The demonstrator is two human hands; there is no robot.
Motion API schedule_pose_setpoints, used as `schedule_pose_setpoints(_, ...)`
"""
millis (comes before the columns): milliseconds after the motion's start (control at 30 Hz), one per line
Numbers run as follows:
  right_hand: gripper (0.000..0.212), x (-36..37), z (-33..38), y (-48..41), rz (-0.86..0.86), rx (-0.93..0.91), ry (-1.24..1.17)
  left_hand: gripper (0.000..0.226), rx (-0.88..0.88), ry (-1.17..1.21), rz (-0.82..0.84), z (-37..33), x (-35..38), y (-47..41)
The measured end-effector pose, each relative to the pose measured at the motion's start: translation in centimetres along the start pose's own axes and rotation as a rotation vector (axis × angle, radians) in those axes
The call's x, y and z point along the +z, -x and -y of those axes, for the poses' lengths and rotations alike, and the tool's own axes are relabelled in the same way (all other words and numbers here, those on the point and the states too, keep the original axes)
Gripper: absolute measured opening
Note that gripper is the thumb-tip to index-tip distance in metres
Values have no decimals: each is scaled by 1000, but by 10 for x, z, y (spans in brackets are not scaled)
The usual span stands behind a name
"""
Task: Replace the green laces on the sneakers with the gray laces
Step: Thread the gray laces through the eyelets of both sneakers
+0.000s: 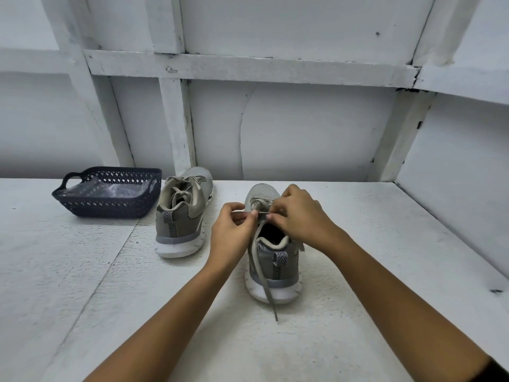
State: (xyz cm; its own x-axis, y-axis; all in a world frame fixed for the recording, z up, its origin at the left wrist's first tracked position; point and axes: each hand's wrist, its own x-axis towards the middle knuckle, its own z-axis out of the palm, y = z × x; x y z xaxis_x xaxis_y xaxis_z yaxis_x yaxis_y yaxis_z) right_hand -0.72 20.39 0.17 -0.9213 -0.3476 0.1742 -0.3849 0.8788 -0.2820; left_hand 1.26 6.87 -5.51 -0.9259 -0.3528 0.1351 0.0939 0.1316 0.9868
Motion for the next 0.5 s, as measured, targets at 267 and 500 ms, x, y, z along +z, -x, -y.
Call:
schedule_pose_setpoints(267, 16, -12, -14, 22, 6, -46, -213, 19, 74, -101, 48, 0, 3, 0)
schedule_pose_setpoints(500, 23, -10, -25, 5, -80, 133, -414, 13, 88, -75, 95, -3, -4, -3)
